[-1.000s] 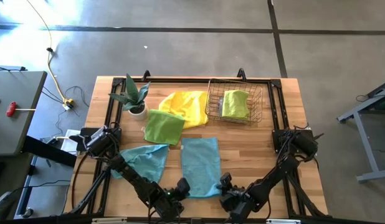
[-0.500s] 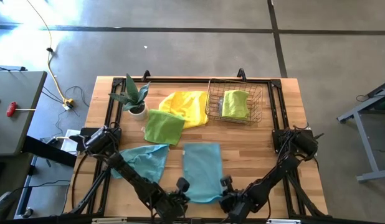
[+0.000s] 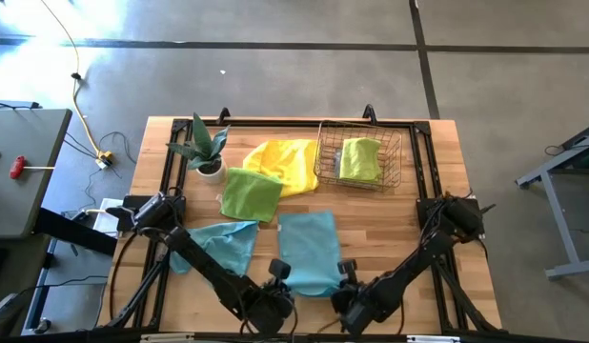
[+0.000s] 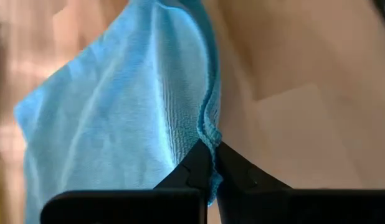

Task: Fold microfiber towels
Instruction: Fold the right blue microfiber towel

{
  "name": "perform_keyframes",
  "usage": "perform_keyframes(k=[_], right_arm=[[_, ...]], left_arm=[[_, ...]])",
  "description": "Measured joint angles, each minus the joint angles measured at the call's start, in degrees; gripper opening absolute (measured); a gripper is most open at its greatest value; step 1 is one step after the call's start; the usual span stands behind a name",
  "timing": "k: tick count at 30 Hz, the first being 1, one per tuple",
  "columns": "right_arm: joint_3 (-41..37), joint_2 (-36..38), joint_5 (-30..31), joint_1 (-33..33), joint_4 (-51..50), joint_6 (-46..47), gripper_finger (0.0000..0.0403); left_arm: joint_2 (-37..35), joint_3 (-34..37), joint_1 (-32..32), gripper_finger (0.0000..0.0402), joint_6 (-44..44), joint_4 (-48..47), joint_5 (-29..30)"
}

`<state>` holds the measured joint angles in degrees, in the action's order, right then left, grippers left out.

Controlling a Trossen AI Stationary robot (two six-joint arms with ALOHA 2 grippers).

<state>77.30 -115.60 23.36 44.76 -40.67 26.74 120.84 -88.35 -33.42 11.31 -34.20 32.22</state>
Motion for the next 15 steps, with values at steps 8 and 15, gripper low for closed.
perform_keyframes(k=[8, 15], right_arm=[[-0.68, 6.48, -5.76, -4.30, -0.18, 0.41, 0.0001], [-8.31, 10.25, -16.87, -8.95, 9.62, 4.15, 0.0001]], left_arm=[[-0.09, -3.54, 2.46, 0.0001, 1.59, -6.40, -4.62], [-0.09, -3.62, 4.68, 0.0001, 3.33, -6.44, -13.56]])
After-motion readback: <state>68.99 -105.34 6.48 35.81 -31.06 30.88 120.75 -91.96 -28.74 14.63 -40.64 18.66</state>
